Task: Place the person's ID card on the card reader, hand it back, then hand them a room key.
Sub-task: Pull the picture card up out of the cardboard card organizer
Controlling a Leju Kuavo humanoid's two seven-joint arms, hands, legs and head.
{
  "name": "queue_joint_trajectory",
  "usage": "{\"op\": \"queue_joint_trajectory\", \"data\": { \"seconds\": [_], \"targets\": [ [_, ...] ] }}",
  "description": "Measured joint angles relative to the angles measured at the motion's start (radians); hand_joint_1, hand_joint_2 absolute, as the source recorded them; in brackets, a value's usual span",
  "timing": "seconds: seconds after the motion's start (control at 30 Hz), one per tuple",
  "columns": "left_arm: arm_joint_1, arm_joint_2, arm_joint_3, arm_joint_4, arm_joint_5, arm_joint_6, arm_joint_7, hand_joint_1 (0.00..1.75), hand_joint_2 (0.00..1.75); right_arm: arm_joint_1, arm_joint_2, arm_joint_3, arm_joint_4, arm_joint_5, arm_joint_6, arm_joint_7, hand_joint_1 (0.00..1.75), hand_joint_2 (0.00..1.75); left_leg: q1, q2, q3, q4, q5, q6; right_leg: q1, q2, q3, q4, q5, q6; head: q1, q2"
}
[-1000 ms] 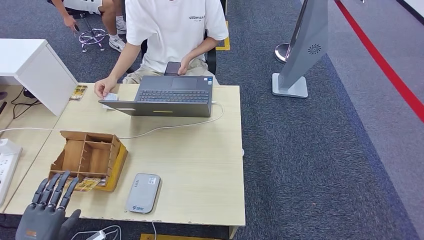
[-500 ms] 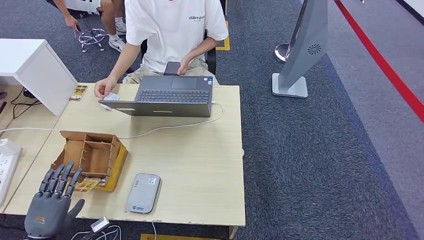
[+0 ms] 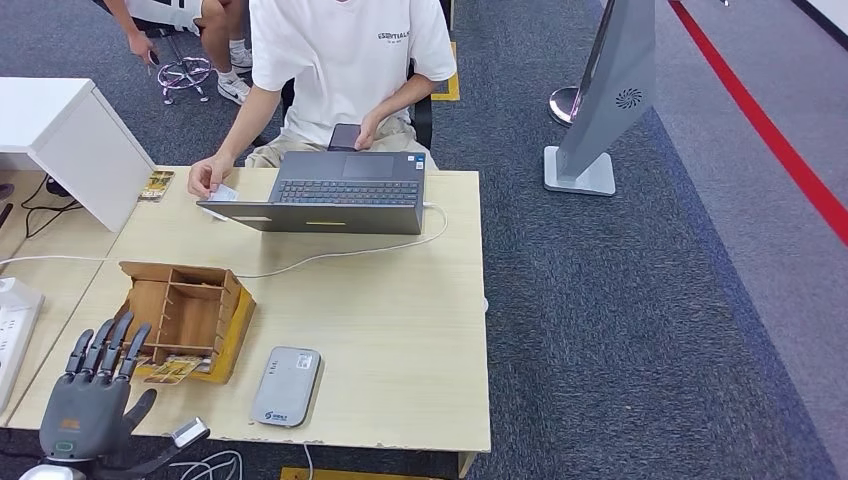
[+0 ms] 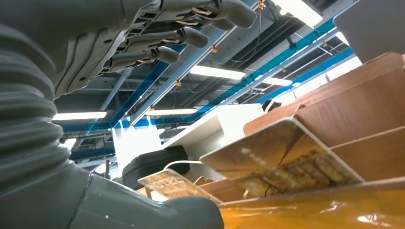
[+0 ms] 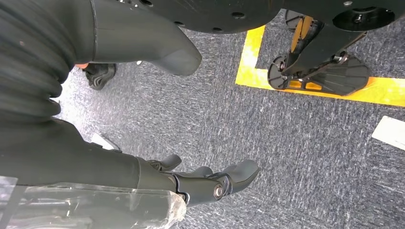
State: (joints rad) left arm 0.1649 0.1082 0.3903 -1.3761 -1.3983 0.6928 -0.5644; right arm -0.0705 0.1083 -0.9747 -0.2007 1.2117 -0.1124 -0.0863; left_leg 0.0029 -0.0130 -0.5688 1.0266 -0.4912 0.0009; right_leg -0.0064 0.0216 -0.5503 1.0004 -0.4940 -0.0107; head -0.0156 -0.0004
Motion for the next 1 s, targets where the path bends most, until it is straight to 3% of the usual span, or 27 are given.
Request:
{"op": "queue_joint_trajectory", "data": {
  "seconds": [1.0],
  "targets": [
    [-0.017,-0.009,0.002,0.037,-0.014,0.0,-0.008,0.0,1.75,-0.004,0.0,0.001,0.0,0.006,0.001,0.005,0.0,1.75,0.0,0.0,0.0,0.0,0.0,0.0,0.0,0.0,0.0,0.0,0.0,0.0,0.0,0.0]
  ]
}}
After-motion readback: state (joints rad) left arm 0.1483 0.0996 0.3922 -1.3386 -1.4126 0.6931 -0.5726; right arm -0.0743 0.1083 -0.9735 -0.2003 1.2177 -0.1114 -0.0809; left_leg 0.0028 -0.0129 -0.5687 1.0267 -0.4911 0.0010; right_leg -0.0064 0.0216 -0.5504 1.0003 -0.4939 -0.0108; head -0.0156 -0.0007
